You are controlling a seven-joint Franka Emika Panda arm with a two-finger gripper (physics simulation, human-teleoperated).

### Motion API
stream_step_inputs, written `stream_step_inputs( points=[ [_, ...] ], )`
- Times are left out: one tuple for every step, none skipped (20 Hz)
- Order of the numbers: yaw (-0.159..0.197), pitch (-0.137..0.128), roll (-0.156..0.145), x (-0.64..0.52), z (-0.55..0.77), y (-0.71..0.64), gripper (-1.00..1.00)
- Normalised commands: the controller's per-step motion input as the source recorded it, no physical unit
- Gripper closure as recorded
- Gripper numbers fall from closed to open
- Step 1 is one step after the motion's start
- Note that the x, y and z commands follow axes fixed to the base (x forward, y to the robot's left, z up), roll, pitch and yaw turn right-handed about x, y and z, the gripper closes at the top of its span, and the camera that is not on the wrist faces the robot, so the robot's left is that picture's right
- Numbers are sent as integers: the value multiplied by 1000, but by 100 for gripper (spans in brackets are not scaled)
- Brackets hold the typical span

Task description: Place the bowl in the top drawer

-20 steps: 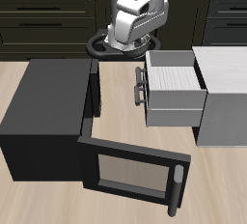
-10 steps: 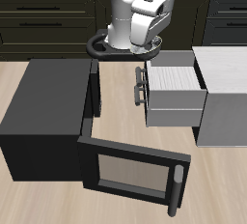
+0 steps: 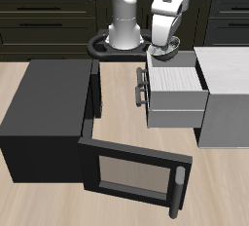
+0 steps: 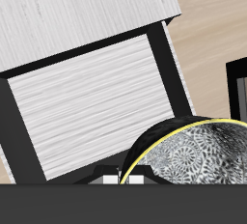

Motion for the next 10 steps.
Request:
stream_step_inputs(
  points=[
    [69, -10, 11, 60, -129, 196, 100],
    [83, 6, 21, -8, -215, 363, 100],
    [-3, 78, 69, 120, -225, 215, 100],
    [61, 17, 58, 60, -259, 427, 100],
    [-52, 45, 26, 206, -230, 56, 100],
    [-24, 42, 42, 100, -315, 227, 100],
    [-44, 77, 32, 146, -363, 144, 100],
    [21, 44, 33, 138, -426, 194, 100],
    [-46, 102, 33, 82, -332, 121, 100],
    [16, 48, 38, 76, -391, 190, 100]
  ],
)
